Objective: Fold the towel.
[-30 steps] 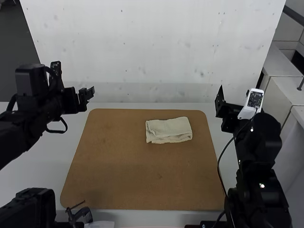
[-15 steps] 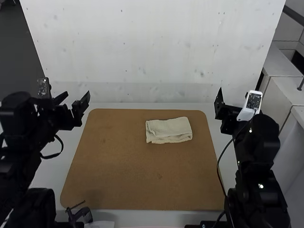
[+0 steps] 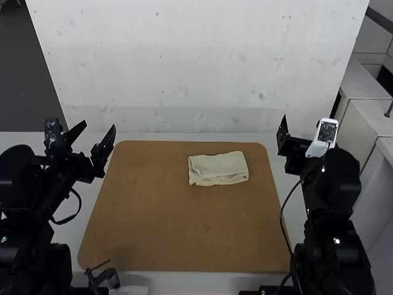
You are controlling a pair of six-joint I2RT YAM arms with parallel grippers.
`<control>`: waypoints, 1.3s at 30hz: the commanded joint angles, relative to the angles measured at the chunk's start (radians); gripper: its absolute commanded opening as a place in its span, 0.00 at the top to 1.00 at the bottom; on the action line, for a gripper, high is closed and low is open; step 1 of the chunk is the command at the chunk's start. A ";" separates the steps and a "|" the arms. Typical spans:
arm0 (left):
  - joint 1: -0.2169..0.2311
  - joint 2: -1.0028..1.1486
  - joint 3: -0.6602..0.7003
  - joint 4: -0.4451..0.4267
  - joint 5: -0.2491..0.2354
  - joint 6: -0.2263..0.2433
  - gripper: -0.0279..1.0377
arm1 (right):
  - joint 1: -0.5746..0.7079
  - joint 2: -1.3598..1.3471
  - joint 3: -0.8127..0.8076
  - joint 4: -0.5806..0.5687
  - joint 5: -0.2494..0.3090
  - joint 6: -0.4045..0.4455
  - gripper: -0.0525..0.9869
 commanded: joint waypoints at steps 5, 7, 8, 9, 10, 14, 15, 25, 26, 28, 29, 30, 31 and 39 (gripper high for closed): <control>0.006 -0.001 -0.074 0.036 -0.064 0.158 0.03 | -0.006 -0.006 -0.044 0.004 -0.011 -0.017 0.03; 0.006 -0.001 -0.074 0.036 -0.066 0.160 0.03 | -0.009 -0.003 -0.053 0.004 -0.012 -0.019 0.03; 0.006 -0.001 -0.076 0.036 -0.066 0.161 0.03 | -0.009 -0.003 -0.055 -0.002 -0.012 -0.019 0.03; 0.003 -0.001 -0.076 0.036 -0.066 0.161 0.03 | -0.010 -0.003 -0.053 -0.013 -0.015 -0.019 0.03; 0.003 -0.001 -0.076 0.036 -0.066 0.161 0.03 | -0.012 0.000 -0.051 -0.022 -0.014 -0.017 0.03; 0.003 -0.001 -0.076 0.036 -0.084 0.164 0.03 | -0.013 0.009 -0.051 -0.028 -0.015 -0.017 0.03; 0.001 -0.001 -0.077 0.037 -0.086 0.170 0.03 | -0.013 0.009 -0.053 -0.027 -0.015 -0.017 0.03; -0.005 -0.001 -0.079 0.036 -0.078 0.194 0.03 | -0.004 0.015 -0.056 -0.030 -0.095 -0.043 0.03; -0.005 -0.001 -0.079 0.036 -0.078 0.194 0.03 | -0.004 0.015 -0.055 -0.032 -0.100 -0.043 0.03; -0.005 -0.001 -0.079 0.037 -0.078 0.194 0.03 | -0.004 0.015 -0.055 -0.032 -0.098 -0.040 0.03; -0.005 -0.001 -0.079 0.036 -0.078 0.194 0.03 | -0.004 0.015 -0.055 -0.032 -0.098 -0.042 0.03; -0.005 -0.001 -0.079 0.037 -0.078 0.194 0.03 | -0.004 0.015 -0.055 -0.032 -0.098 -0.043 0.03; -0.005 -0.001 -0.079 0.037 -0.078 0.194 0.03 | -0.003 0.015 -0.055 -0.032 -0.098 -0.043 0.03; -0.005 -0.001 -0.079 0.036 -0.078 0.194 0.03 | -0.003 0.015 -0.055 -0.032 -0.098 -0.043 0.03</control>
